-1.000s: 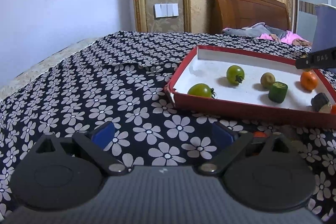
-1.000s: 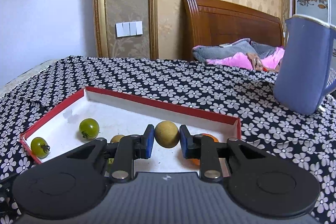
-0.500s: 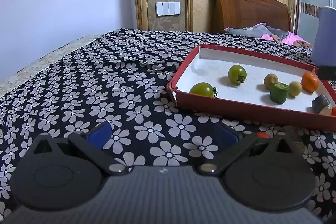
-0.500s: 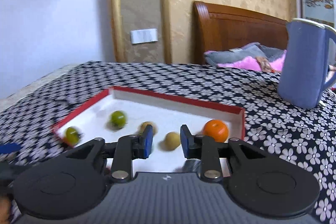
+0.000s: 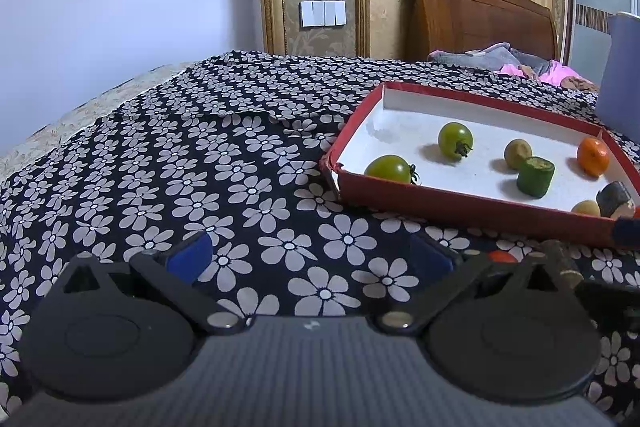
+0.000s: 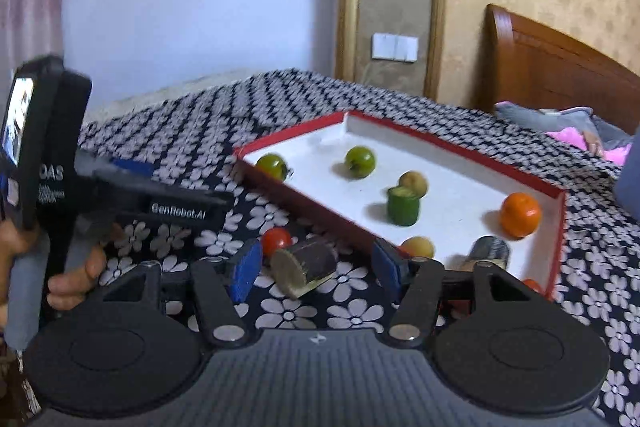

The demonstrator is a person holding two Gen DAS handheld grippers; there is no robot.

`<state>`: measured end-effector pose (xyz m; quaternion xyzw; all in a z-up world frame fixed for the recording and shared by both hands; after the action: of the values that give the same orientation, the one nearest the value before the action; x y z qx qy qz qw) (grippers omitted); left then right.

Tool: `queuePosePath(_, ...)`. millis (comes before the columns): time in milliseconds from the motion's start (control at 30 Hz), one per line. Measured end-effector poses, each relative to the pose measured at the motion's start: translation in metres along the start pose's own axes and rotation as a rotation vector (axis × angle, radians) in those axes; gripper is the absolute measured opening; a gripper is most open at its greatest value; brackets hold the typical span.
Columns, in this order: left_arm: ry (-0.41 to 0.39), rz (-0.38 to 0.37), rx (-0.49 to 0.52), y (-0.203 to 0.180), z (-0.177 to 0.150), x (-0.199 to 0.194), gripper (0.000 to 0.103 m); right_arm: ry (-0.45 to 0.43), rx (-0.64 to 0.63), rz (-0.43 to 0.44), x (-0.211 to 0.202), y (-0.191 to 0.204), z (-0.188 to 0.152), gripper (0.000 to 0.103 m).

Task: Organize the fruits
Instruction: 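Grasp the dark wooden log piece with the right gripper, then grasp a red cherry tomato with the left gripper while the right holds the log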

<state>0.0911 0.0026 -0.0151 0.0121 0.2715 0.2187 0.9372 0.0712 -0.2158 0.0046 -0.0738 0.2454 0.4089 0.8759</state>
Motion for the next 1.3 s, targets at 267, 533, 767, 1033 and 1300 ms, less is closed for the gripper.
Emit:
queuePosePath(267, 0.005, -0.005, -0.009, 0.002, 0.000, 0.000, 0.103, 0.079, -0.016, 0.052, 0.033, -0.006, 0.000, 0.060)
queuePosePath(533, 0.009, -0.003, -0.005, 0.001, -0.001, 0.001, 0.103, 0.104, 0.005, 0.053, 0.040, -0.010, 0.000, 0.044)
queuePosePath(767, 0.013, -0.006, 0.014, -0.002, -0.002, 0.003, 0.103, 0.053, -0.003, 0.008, 0.016, -0.001, -0.002, 0.044)
queuePosePath(1033, -0.034, -0.074, 0.099, -0.015, 0.002, -0.010, 0.103, -0.063, 0.089, -0.051, -0.036, -0.005, -0.020, 0.044)
queuePosePath(1300, -0.056, -0.170, 0.216, -0.055, 0.009, -0.029, 0.089, -0.106, 0.174, -0.078, -0.055, -0.018, -0.036, 0.044)
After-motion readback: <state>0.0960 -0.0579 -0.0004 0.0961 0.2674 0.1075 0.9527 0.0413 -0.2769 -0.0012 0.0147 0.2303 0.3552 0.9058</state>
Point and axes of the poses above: each gripper's, at about its wrist camera, not at the fingertips, and x roughly the way its jaws point, y to its left, z to its top, the point moved 1 cm from there along x, roughly the way its jaws point, and after that the axes turned 9 degrees about z, right-handed, at the moved point
